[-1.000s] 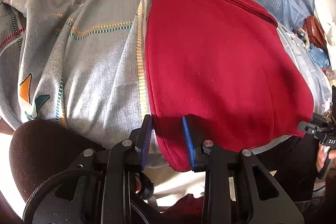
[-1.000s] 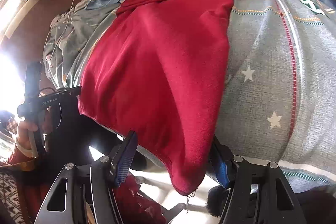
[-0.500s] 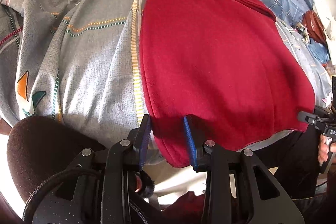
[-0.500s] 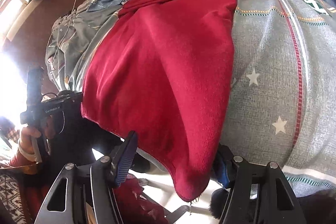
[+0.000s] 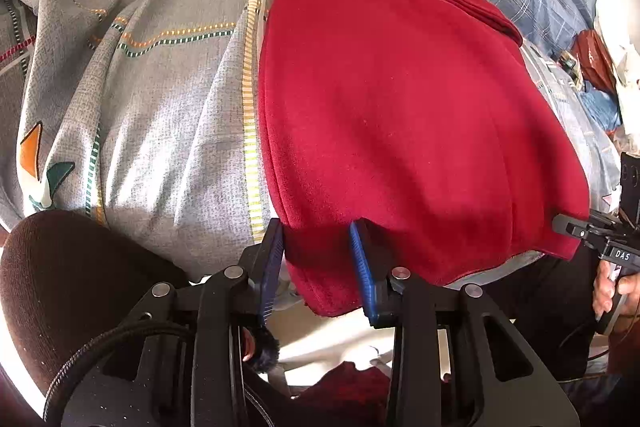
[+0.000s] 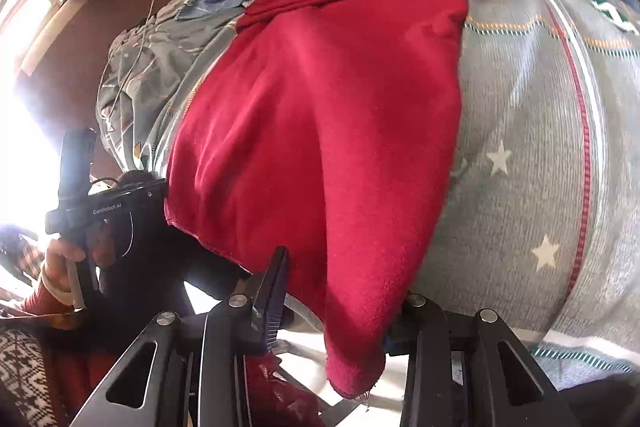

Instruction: Fold small clothes

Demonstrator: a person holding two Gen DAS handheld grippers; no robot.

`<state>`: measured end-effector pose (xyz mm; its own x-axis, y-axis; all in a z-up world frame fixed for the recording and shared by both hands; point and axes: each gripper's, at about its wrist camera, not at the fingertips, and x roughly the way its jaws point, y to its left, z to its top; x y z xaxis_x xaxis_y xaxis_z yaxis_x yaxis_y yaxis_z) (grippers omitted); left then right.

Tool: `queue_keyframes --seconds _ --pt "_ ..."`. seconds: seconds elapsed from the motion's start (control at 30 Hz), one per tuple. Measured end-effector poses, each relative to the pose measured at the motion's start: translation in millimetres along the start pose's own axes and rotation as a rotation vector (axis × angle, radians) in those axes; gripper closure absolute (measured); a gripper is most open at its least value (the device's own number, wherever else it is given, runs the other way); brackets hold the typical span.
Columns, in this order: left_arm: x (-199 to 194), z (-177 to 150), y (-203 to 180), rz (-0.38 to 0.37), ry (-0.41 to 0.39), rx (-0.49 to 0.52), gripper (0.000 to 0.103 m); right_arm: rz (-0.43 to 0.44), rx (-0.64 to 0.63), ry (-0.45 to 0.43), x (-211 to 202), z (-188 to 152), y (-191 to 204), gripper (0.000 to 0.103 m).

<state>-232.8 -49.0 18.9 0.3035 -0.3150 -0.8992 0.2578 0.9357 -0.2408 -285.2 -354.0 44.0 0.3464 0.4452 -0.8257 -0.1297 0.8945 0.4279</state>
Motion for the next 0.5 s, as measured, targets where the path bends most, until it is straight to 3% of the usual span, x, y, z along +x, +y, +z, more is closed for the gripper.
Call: queue_keyframes --seconds 0.07,0.1,0.13,0.17,0.4,0.5 --pt "0 0 -1 -0.008 0.001 0.01 0.071 0.007 0.001 0.003 1 -1 0 0.065" --pt "0 1 -2 -0.014 0.001 0.021 0.075 0.011 0.002 0.003 1 -2 0 0.064" --pt "-1 1 -3 -0.027 0.003 0.029 0.087 0.014 0.004 0.001 1 -1 0 0.064" --pt "-1 1 -3 -0.038 0.01 0.035 0.088 0.014 0.003 0.0 1 -1 1 0.064" --pt "0 3 4 -0.067 0.022 -0.017 0.086 0.014 0.001 -0.008 -1 0 1 0.064" --pt "-1 4 5 -0.086 0.026 -0.034 0.077 0.028 0.01 0.008 1 -1 -1 0.062"
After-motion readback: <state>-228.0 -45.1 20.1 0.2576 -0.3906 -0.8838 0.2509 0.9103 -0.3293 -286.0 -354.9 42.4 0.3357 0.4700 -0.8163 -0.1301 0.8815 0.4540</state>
